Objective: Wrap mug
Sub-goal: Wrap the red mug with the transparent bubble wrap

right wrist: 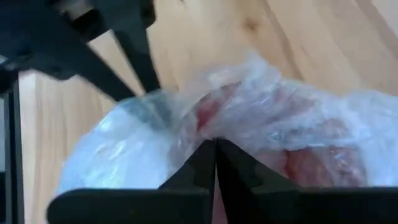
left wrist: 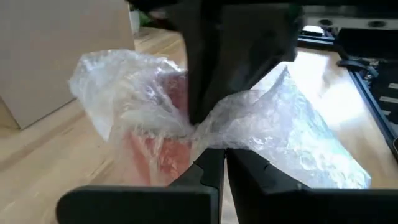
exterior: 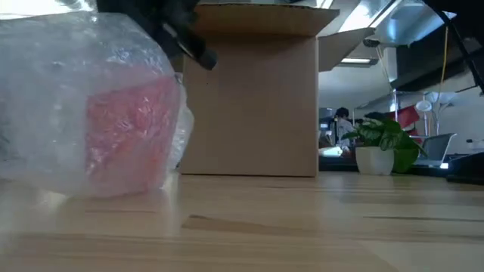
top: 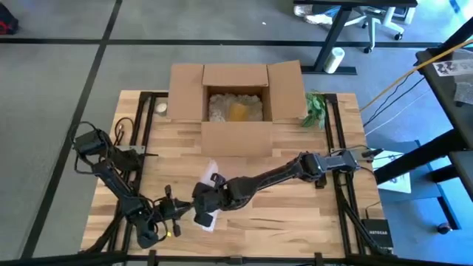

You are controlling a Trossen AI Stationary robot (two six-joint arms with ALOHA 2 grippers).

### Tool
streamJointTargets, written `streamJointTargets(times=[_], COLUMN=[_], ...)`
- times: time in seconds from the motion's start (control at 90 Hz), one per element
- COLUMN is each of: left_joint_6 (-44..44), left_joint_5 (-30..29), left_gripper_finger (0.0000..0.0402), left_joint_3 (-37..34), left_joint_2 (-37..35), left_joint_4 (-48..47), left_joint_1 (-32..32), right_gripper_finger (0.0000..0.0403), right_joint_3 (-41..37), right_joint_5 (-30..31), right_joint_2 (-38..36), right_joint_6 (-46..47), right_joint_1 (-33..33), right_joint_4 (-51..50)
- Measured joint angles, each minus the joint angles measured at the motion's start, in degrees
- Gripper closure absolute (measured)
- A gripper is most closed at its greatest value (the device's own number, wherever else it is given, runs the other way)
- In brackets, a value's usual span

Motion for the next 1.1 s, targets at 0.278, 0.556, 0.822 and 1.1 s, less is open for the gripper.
streamJointTargets(times=[0.278,0.556,0.822,1.1], left_joint_6=[0.09,0.44,2.06,1.79], left_joint_5=[0.16,0.42,0.33,0.07], left_gripper_finger=[0.0402,0.0402,0.0402,0.0402], left_joint_3=[-0.04,-0.09,-0.09,-0.09], left_joint_2=[0.04,-0.59,-2.04,-2.1], left_joint_4=[-0.03,-0.21,-0.15,-0.11], left_joint_1=[0.09,0.07,0.07,0.07], right_gripper_finger=[0.0403,0.0403,0.0403,0.0403], right_joint_3=[0.35,0.39,-0.55,0.43], right_joint_5=[6.31,-9.41,-12.51,9.9], right_joint_2=[-2.22,-2.97,-2.68,-3.04], right_joint_6=[-6.83,-13.03,-9.96,-14.63], right_joint_1=[2.02,3.51,2.47,3.37], right_joint_4=[1.41,7.1,-3.46,-2.62])
